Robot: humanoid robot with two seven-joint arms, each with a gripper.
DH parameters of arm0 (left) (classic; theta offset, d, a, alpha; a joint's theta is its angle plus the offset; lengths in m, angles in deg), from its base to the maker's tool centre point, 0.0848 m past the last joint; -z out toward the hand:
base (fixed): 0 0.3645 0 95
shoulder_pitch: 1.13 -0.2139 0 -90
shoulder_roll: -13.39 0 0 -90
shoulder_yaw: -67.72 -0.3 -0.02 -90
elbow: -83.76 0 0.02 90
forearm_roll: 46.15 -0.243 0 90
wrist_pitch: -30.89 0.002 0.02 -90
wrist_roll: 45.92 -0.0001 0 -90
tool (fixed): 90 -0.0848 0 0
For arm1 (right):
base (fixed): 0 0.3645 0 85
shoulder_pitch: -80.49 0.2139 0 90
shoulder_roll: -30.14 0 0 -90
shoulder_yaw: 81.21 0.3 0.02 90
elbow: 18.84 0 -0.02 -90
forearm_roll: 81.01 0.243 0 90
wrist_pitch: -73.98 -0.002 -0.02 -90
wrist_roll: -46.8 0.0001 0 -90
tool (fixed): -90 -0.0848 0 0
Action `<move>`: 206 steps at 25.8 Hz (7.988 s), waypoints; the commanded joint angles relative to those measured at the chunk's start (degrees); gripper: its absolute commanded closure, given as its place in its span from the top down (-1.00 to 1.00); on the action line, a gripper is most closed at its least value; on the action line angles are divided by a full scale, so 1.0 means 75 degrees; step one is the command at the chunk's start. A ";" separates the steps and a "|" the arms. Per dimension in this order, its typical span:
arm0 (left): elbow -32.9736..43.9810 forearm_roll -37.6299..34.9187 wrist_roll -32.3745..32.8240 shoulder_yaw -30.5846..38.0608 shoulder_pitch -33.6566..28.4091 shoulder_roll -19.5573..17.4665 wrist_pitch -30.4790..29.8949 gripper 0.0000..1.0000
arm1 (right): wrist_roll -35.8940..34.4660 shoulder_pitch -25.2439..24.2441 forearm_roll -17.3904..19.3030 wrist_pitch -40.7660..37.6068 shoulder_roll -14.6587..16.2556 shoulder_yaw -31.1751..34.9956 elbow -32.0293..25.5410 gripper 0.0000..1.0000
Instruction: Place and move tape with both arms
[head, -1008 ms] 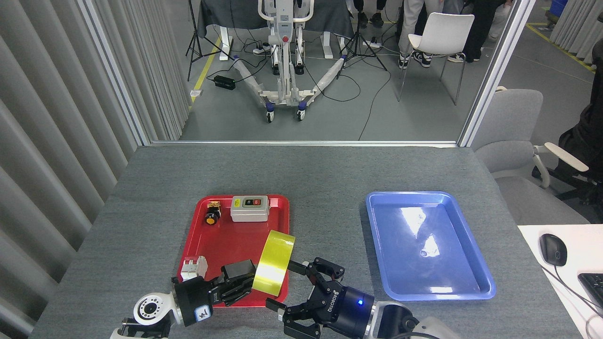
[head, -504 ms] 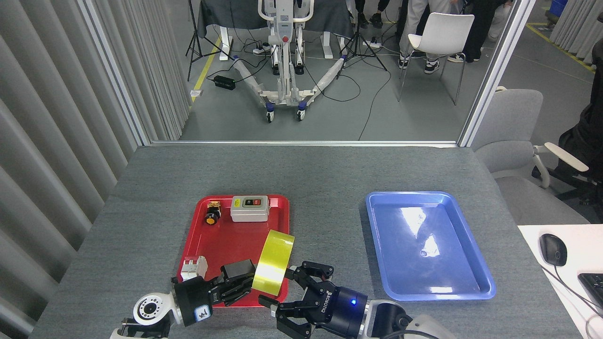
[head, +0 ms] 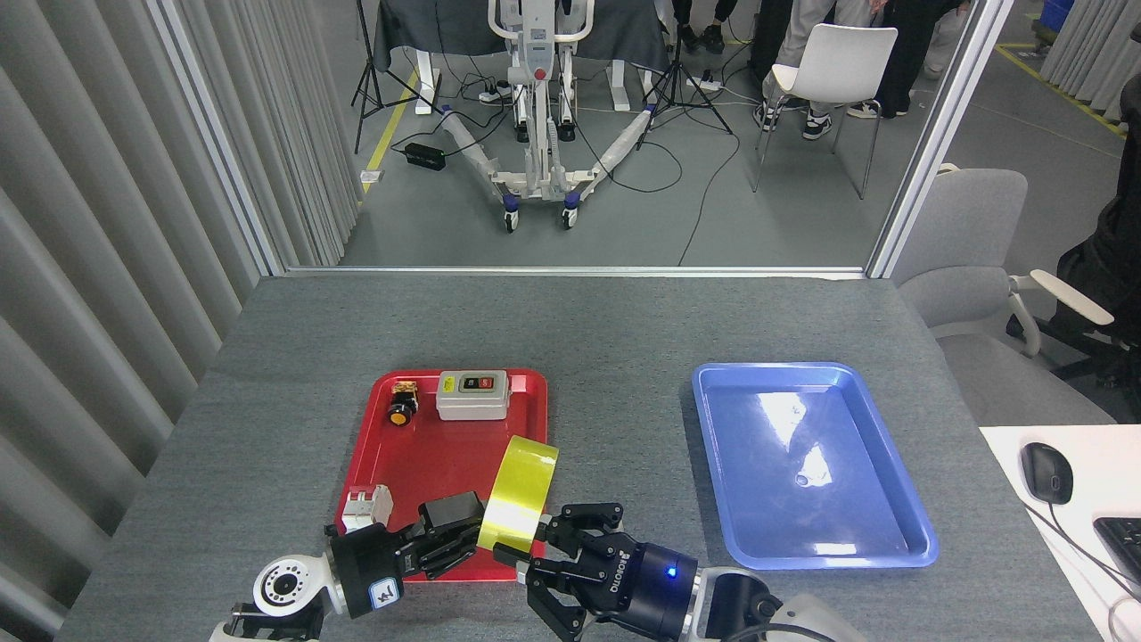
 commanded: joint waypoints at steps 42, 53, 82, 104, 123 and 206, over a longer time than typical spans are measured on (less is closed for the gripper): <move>-0.1523 -0.1852 -0.1025 0.0445 0.0715 0.0004 -0.1222 1.00 | 0.0033 -0.0023 -0.0035 -0.0226 -0.0021 0.0069 -0.0083 -0.44; -0.1723 -0.4090 -0.5314 0.0492 0.0774 -0.0055 -0.1245 1.00 | 0.0806 -0.0867 0.0222 0.0640 0.0987 0.2143 -0.0493 -0.53; 0.0059 -0.7219 -0.9521 0.0433 0.0070 0.0039 0.0384 1.00 | 0.4463 0.4020 0.1488 0.3500 0.0366 0.1639 0.7382 -0.50; 0.0023 -1.0219 -0.9556 0.0445 -0.0504 -0.0078 0.0290 1.00 | 0.5131 0.3751 0.1500 0.3489 0.0038 0.1662 0.7417 -0.38; -0.0164 -1.0196 -0.9615 0.0457 -0.0504 0.0039 0.0361 1.00 | 0.4732 0.3411 0.1476 0.3161 0.0073 0.1698 0.7171 -0.18; -0.0164 -1.0067 -0.9627 0.0539 -0.0597 0.0051 0.0419 1.00 | -0.0377 -0.3281 -0.2836 0.3008 -0.0478 0.7100 -0.0575 1.00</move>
